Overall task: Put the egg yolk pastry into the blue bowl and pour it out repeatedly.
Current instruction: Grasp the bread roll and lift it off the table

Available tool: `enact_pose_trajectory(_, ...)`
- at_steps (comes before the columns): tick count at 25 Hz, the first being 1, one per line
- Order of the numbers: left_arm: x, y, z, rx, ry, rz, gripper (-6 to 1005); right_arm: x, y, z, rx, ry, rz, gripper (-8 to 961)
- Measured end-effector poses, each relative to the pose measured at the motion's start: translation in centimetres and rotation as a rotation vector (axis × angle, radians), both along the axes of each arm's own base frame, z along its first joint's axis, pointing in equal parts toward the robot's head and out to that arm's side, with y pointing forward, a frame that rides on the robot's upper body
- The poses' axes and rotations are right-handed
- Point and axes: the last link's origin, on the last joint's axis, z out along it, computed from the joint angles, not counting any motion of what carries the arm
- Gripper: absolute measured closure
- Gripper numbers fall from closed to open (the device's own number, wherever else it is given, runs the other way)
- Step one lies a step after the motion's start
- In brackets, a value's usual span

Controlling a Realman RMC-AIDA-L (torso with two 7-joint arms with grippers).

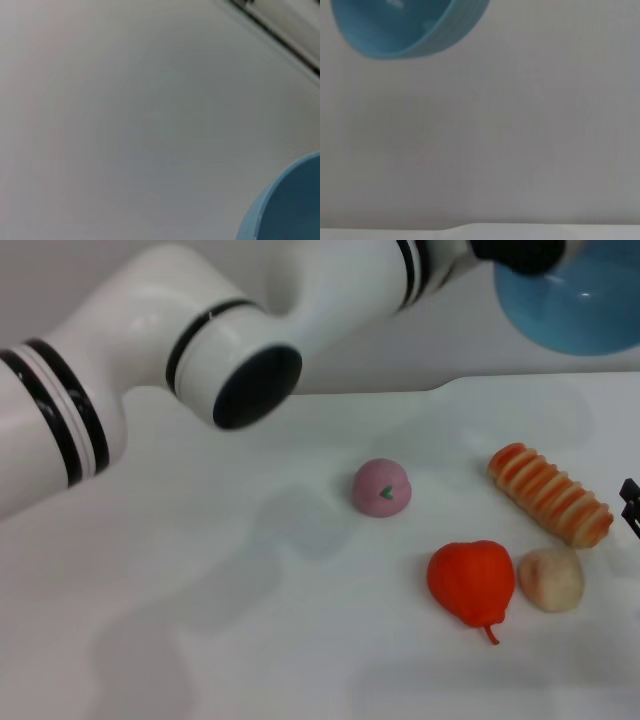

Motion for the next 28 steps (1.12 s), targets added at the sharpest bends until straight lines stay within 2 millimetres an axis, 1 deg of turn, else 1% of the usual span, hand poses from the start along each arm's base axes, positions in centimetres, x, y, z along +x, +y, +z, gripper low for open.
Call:
enact_pose_trajectory(3, -1.4, 1.6, 0.8, -0.028, 0.020, 0.146, 999, 0.0, 0.1, 0.1, 0.001, 0.004, 0.001, 430)
enact_pose_trajectory(6, -3.5, 3.4, 2.1, -0.059, 0.033, 0.326, 1000, -0.2, 0.3, 0.3, 0.004, 0.031, 0.009, 430)
enact_pose_trajectory(7, -4.0, 3.8, 2.3, -0.065, 0.032, 0.363, 1000, -0.4, 0.4, 0.4, -0.001, 0.057, 0.015, 430)
enact_pose_trajectory(9, -5.7, 4.8, 3.4, -0.081, 0.022, 0.480, 1000, -0.8, 0.7, 0.6, -0.024, 0.115, 0.031, 430)
enact_pose_trajectory(12, -8.1, 5.7, 4.5, -0.117, 0.022, 0.636, 999, -1.3, 0.9, 0.9, -0.085, 0.180, 0.059, 430)
enact_pose_trajectory(16, -11.3, 6.1, 4.6, -0.164, 0.039, 0.799, 999, -1.7, 1.0, 2.4, -0.156, 0.272, 0.065, 430)
enact_pose_trajectory(18, -12.9, 6.1, 4.5, -0.179, 0.041, 0.864, 999, -2.0, 1.3, 3.7, -0.203, 0.297, 0.057, 430)
enact_pose_trajectory(21, -15.0, 5.7, 4.2, -0.200, 0.040, 0.940, 1000, -2.3, 1.8, 5.3, -0.271, 0.309, -0.010, 431)
enact_pose_trajectory(24, -16.9, 5.1, 4.0, -0.217, 0.031, 1.009, 1000, -2.8, 2.7, 6.4, -0.356, 0.297, -0.093, 434)
enact_pose_trajectory(28, -18.4, 4.6, 4.1, -0.224, 0.008, 1.062, 1000, -4.2, 4.4, 8.1, -0.452, 0.296, -0.194, 437)
